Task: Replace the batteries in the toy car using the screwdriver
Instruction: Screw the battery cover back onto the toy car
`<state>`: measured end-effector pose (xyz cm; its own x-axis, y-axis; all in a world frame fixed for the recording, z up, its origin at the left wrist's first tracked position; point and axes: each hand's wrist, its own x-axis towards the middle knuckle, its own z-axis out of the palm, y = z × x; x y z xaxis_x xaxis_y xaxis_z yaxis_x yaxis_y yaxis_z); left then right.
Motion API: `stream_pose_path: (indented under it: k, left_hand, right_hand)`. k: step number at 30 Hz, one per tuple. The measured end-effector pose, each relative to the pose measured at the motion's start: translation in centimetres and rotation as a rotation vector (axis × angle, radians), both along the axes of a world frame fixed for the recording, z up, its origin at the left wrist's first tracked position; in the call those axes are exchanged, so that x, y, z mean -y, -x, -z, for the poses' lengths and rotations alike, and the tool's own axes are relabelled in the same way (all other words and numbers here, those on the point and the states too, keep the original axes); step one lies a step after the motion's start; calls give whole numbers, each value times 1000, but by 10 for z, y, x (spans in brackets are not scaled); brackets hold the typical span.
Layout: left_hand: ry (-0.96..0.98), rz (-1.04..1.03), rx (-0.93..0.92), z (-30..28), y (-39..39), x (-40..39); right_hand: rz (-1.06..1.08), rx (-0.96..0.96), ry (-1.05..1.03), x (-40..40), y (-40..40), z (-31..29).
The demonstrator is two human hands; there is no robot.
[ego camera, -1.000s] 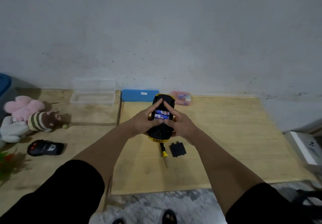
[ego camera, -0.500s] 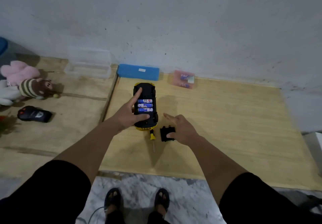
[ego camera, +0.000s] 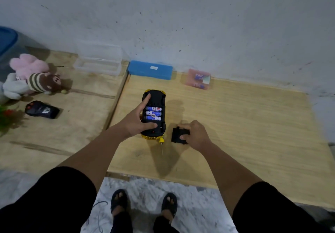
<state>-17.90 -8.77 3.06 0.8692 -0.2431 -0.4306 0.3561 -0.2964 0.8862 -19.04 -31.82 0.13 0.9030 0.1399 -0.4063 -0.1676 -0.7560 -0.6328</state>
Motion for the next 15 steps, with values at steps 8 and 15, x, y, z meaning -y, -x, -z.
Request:
stream_pose_path:
  k: [8, 15]
  left_hand:
    - [-14, 47, -3, -10, -3, 9]
    - [-9, 103, 39, -23, -10, 17]
  right_hand:
    - [153, 172, -249, 10, -38, -58]
    - [-16, 215, -334, -28, -55, -95]
